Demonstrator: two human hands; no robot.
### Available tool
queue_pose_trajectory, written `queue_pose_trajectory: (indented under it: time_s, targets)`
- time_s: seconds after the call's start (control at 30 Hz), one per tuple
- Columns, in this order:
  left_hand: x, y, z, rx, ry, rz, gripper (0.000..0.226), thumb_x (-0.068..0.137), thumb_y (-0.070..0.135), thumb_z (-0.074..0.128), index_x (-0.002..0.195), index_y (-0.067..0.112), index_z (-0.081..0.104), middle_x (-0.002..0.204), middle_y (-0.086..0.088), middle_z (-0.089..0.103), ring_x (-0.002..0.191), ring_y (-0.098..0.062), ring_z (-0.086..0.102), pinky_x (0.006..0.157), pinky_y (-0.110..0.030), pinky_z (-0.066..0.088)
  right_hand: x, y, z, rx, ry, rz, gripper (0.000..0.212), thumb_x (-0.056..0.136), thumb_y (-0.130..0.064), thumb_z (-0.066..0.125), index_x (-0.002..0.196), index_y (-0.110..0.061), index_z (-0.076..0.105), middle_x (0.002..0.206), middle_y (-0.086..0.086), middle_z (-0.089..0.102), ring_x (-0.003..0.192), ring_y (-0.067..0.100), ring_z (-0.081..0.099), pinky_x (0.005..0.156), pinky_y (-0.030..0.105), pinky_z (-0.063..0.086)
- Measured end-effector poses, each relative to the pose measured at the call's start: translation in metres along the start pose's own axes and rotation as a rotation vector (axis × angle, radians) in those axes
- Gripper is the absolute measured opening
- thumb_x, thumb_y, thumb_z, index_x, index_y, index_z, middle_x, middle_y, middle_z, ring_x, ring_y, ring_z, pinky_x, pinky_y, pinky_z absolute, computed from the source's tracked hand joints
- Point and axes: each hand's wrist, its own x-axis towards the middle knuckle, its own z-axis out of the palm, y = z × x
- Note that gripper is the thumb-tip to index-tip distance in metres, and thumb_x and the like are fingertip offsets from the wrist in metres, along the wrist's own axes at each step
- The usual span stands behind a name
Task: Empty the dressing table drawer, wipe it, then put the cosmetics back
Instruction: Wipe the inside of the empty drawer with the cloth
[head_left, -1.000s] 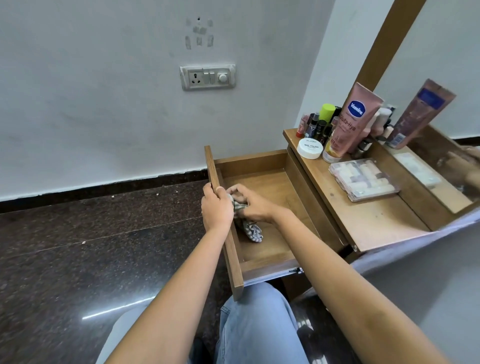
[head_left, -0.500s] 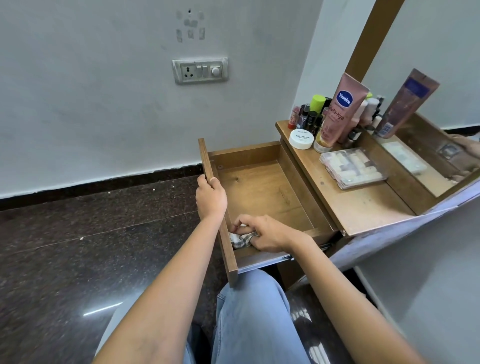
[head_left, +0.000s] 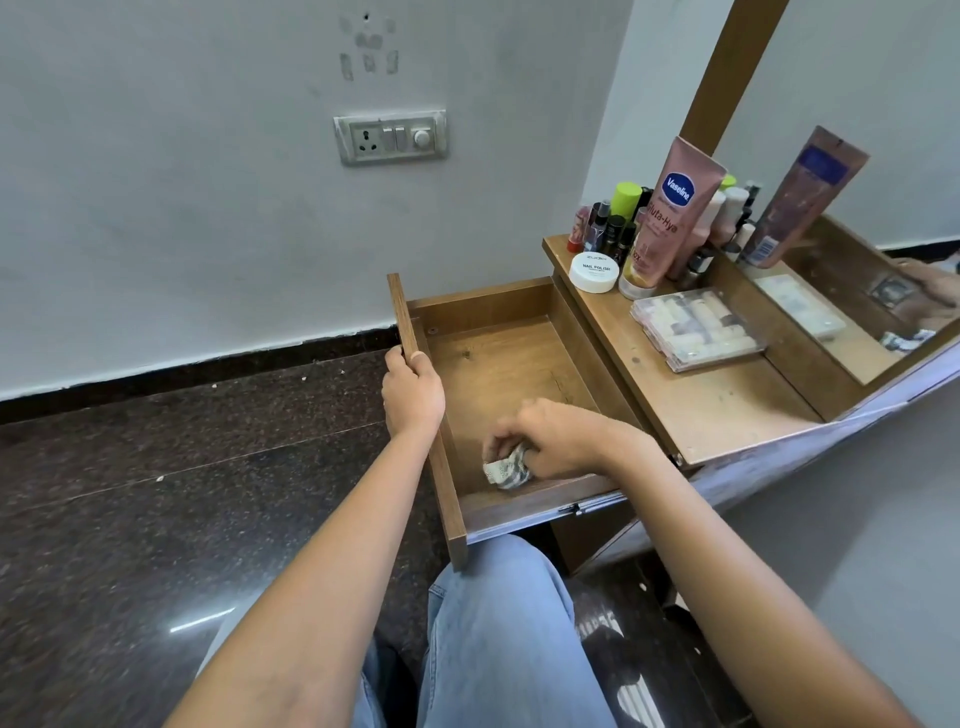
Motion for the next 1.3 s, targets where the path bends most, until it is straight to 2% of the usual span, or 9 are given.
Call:
queue_pose_trajectory:
  time_s: [0.1, 0.2, 0.33, 0.47, 0.67, 0.9, 1.0, 1.17, 1.3]
  targets:
    - [0.003, -0.001, 0.001, 0.000, -0.003, 0.008, 0.048, 0.103, 0.033, 0.023, 0.147, 0.016, 0.029, 0.125, -0.014, 0.056, 0.108, -0.033, 0.055, 0.081, -0.036, 0.041, -0.009, -0.001, 0.006, 0.133, 0.156, 0.035, 0.054, 0.078, 0.004, 0.046, 0.118, -0.029, 0.061, 0.100, -0.015, 0.063, 0.102, 0.012, 0.046, 0.090, 0.031, 0.045]
    - [0.003, -0.003, 0.002, -0.005, -0.003, 0.013, 0.047, 0.102, 0.032, 0.023, 0.146, 0.016, 0.030, 0.122, -0.013, 0.058, 0.104, -0.031, 0.056, 0.079, -0.037, 0.042, -0.008, -0.014, 0.029, 0.223, 0.142, 0.008, 0.055, 0.081, 0.004, 0.044, 0.125, -0.026, 0.058, 0.110, -0.006, 0.066, 0.097, 0.010, 0.057, 0.083, 0.020, 0.048]
    - [0.006, -0.006, 0.003, -0.004, 0.002, 0.023, 0.048, 0.102, 0.032, 0.023, 0.146, 0.015, 0.029, 0.120, -0.014, 0.058, 0.102, -0.032, 0.057, 0.079, -0.039, 0.045, -0.004, -0.017, 0.063, 0.213, 0.222, 0.088, 0.049, 0.079, -0.013, 0.050, 0.122, -0.035, 0.058, 0.108, -0.004, 0.069, 0.095, 0.020, 0.062, 0.081, 0.033, 0.050]
    - [0.009, -0.008, 0.004, 0.008, 0.004, 0.020, 0.048, 0.102, 0.033, 0.023, 0.147, 0.015, 0.029, 0.123, -0.015, 0.057, 0.104, -0.034, 0.057, 0.082, -0.041, 0.046, -0.012, -0.015, 0.069, 0.241, 0.264, 0.092, 0.046, 0.073, -0.023, 0.064, 0.117, -0.036, 0.063, 0.113, -0.013, 0.067, 0.106, 0.010, 0.056, 0.089, 0.031, 0.047]
    - [0.007, -0.007, 0.005, 0.025, 0.013, 0.023, 0.047, 0.103, 0.034, 0.024, 0.145, 0.015, 0.032, 0.122, -0.015, 0.057, 0.103, -0.033, 0.057, 0.077, -0.039, 0.044, -0.016, -0.014, 0.063, 0.224, 0.302, 0.137, 0.040, 0.068, -0.014, 0.070, 0.101, -0.037, 0.072, 0.116, -0.026, 0.064, 0.111, -0.005, 0.054, 0.085, 0.015, 0.042]
    - [0.004, -0.004, 0.003, 0.001, 0.007, 0.013, 0.047, 0.103, 0.036, 0.025, 0.146, 0.017, 0.031, 0.121, -0.011, 0.058, 0.101, -0.030, 0.059, 0.083, -0.042, 0.051, -0.051, 0.034, 0.057, 0.330, 0.531, 0.416, 0.040, 0.069, -0.001, 0.062, 0.068, -0.042, 0.066, 0.094, -0.025, 0.069, 0.101, 0.006, 0.062, 0.092, 0.035, 0.052]
    - [0.003, -0.003, 0.002, -0.011, 0.000, 0.008, 0.046, 0.103, 0.036, 0.026, 0.145, 0.017, 0.031, 0.121, -0.012, 0.059, 0.101, -0.030, 0.060, 0.086, -0.045, 0.052, -0.063, 0.038, 0.060, 0.350, 0.679, 0.504, 0.038, 0.071, 0.006, 0.063, 0.079, -0.029, 0.073, 0.096, -0.017, 0.070, 0.099, 0.007, 0.063, 0.093, 0.032, 0.051]
    - [0.002, -0.003, 0.001, 0.008, 0.009, 0.014, 0.047, 0.102, 0.036, 0.025, 0.145, 0.017, 0.031, 0.122, -0.013, 0.058, 0.103, -0.033, 0.059, 0.087, -0.049, 0.051, -0.033, -0.001, 0.061, 0.322, 0.380, 0.364, 0.034, 0.076, -0.004, 0.066, 0.097, -0.029, 0.076, 0.108, -0.013, 0.071, 0.107, 0.001, 0.061, 0.101, 0.019, 0.043]
    - [0.002, -0.003, 0.001, 0.017, 0.011, 0.006, 0.048, 0.102, 0.035, 0.024, 0.146, 0.016, 0.030, 0.121, -0.015, 0.059, 0.104, -0.035, 0.058, 0.087, -0.049, 0.050, -0.005, -0.040, 0.057, 0.281, 0.281, 0.299, 0.038, 0.074, 0.000, 0.057, 0.097, -0.022, 0.077, 0.108, -0.009, 0.072, 0.104, 0.009, 0.063, 0.089, 0.011, 0.043]
